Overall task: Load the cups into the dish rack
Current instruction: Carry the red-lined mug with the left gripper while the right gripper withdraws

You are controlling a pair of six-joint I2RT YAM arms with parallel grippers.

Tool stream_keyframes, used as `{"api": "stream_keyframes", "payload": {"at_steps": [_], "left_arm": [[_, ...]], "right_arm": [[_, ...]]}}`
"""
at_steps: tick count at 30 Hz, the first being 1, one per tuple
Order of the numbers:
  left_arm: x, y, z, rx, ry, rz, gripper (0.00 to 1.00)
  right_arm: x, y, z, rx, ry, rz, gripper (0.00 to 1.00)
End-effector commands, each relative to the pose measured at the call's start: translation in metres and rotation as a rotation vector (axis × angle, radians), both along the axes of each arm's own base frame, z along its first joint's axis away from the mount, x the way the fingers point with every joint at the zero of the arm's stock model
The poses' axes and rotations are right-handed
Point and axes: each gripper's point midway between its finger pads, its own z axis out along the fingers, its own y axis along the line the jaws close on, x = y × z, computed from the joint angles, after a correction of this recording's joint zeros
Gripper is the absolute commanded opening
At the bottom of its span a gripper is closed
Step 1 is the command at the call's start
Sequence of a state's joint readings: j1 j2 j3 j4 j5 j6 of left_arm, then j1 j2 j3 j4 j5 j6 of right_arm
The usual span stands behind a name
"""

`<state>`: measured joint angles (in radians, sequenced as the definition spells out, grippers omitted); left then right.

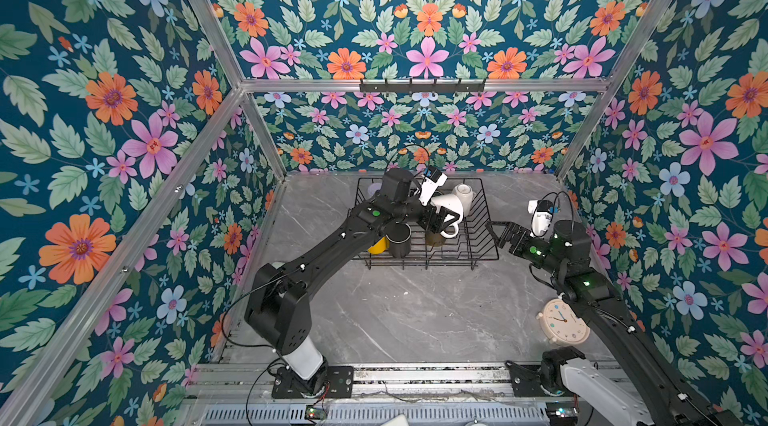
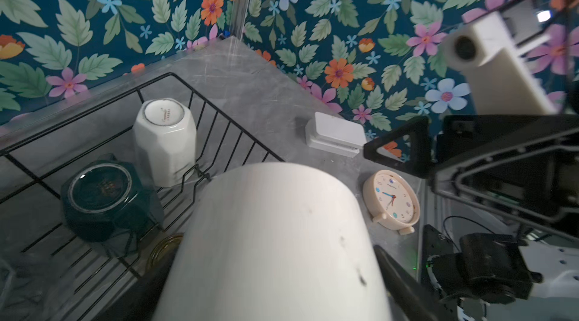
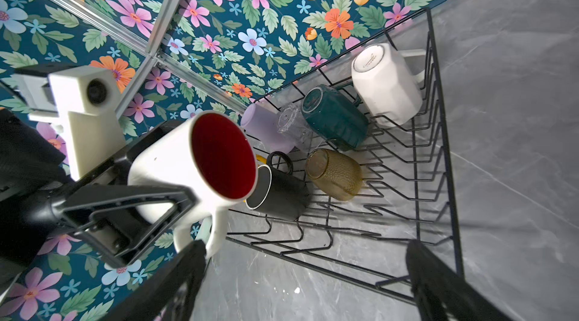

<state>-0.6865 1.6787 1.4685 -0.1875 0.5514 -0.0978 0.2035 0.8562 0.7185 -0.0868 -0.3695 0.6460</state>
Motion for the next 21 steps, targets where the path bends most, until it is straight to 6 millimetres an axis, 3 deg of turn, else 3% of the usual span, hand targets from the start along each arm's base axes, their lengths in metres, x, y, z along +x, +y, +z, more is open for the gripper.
{"api": "stream_keyframes", "payload": {"at_steps": [1,8,21], "left_arm": [[0.006,-0.005,-0.015,0.112,0.000,0.018,0.00],[0.022,-0.029,-0.046,0.251,0.045,0.007,0.00],[0.042,-0.047,-0.094,0.447,0.068,0.020,0.00]], "right_arm": [[0.000,-0.009,-0.003,-0.014,-0.002,-0.041,0.99],[-0.007,-0.015,-0.009,-0.020,0.003,-0.060,0.99],[-0.019,-0.020,-0.019,-0.025,0.018,-0.072,0.99]]}}
